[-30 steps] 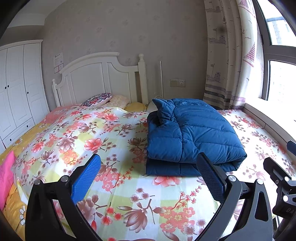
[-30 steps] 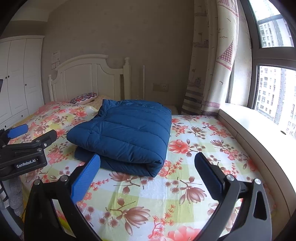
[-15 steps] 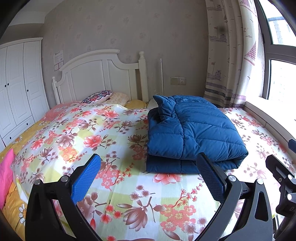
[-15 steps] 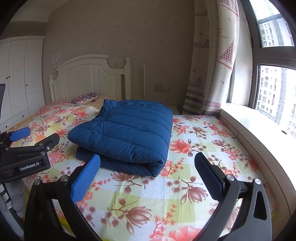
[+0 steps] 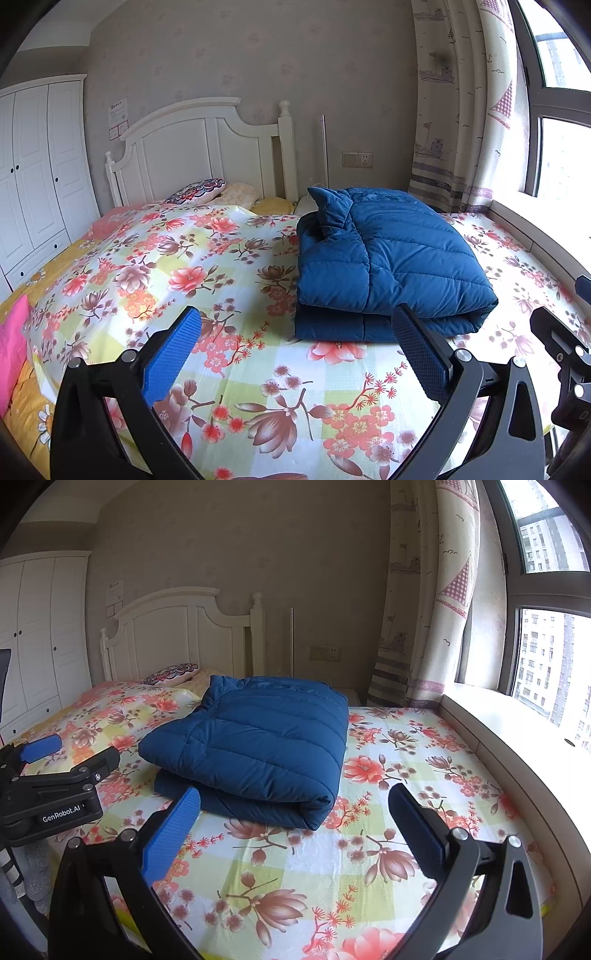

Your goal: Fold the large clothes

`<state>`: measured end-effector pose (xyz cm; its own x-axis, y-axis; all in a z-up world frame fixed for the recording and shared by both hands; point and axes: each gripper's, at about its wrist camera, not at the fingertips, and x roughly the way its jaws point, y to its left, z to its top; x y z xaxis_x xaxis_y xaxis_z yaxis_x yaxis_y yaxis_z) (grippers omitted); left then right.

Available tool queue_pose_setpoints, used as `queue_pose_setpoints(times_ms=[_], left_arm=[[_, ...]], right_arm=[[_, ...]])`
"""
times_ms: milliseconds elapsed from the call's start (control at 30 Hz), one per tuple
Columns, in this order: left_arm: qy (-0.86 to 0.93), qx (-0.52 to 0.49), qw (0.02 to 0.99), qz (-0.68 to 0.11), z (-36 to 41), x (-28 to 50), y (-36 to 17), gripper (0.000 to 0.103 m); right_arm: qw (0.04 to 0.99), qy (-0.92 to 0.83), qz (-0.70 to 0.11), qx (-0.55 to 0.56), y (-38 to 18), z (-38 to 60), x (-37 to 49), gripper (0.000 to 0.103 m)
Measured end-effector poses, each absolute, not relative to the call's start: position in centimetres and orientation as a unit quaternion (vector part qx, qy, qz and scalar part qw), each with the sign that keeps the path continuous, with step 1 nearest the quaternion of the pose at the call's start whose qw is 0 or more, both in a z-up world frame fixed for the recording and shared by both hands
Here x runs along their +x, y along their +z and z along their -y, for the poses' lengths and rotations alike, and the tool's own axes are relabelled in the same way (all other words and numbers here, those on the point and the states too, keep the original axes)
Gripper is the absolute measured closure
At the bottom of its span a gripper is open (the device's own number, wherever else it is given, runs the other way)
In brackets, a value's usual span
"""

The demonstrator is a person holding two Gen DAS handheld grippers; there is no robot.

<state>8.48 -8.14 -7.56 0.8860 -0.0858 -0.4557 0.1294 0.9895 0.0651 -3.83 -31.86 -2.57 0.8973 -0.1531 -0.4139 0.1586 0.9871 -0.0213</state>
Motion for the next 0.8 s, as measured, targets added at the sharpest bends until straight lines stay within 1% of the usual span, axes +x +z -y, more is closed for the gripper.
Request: queue_pose_setpoints(times_ms=[800], left_arm=[[-0.055, 0.048, 0.970, -0.231, 8.11, 8.30, -7.62, 0.004]], right_arm=[[0.974, -0.073, -0.214, 0.007, -2.56, 31.86, -3.73, 0.002]])
